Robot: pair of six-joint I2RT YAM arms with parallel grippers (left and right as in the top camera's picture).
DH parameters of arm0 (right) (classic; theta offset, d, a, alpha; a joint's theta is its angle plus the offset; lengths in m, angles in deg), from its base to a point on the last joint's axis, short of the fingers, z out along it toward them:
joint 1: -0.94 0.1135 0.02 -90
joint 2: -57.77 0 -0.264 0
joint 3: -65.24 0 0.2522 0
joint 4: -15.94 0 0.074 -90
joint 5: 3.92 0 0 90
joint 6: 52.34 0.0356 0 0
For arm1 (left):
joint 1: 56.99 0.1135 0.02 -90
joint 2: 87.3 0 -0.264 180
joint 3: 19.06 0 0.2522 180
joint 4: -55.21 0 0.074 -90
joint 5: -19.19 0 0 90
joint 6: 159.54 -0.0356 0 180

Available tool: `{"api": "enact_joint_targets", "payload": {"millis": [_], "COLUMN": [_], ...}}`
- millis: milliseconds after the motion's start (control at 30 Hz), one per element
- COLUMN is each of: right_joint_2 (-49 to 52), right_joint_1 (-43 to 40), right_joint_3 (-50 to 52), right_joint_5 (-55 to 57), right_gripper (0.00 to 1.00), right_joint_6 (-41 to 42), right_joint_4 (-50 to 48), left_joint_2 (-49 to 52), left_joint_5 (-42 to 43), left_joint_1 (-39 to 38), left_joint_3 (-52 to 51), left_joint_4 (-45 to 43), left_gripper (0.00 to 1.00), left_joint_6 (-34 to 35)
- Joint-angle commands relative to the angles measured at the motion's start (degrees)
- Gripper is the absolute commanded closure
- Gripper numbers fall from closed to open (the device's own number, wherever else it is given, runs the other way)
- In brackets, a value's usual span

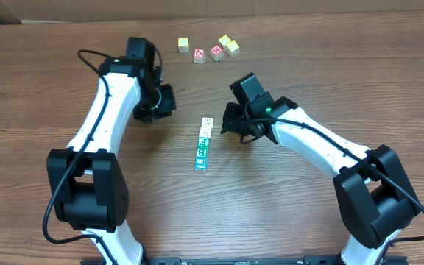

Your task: Flip 5 blocks

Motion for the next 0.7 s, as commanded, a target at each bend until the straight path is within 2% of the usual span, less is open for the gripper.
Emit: {"api": "enact_joint_targets", "payload": {"millis": [0, 100, 333, 667], "right_joint_2": [-0.20, 3.15, 9.53, 10.29], "right_joint_1": [0.76, 1.03, 1.05, 1.70], "right_joint_3": [-0.85, -0.85, -0.85, -0.85], "right_joint_5": [2.03, 4.83, 1.75, -2.08], "right_gripper": [0.91, 0.91, 0.92, 0.95], "right_joint_6": [-0.81, -0.70, -0.83, -0.87], "right_joint_4": [-1.38, -2.80, -9.31, -11.37], "left_joint_2": [0.33, 1.55, 4.00, 6.86], "left_joint_5": [-0.44, -0.39, -0.44, -0.39], "left_joint_1": [-1.40, -1.73, -1.75, -1.75], "left_joint_3": [-0.31, -0.31, -0.31, -0.31], "left_joint_4": [-0.66, -1.11, -1.20, -1.75], "left_gripper": [0.91, 0.91, 0.91, 0.92], "left_joint_6": [0.44, 0.63, 0.59, 0.61]}}
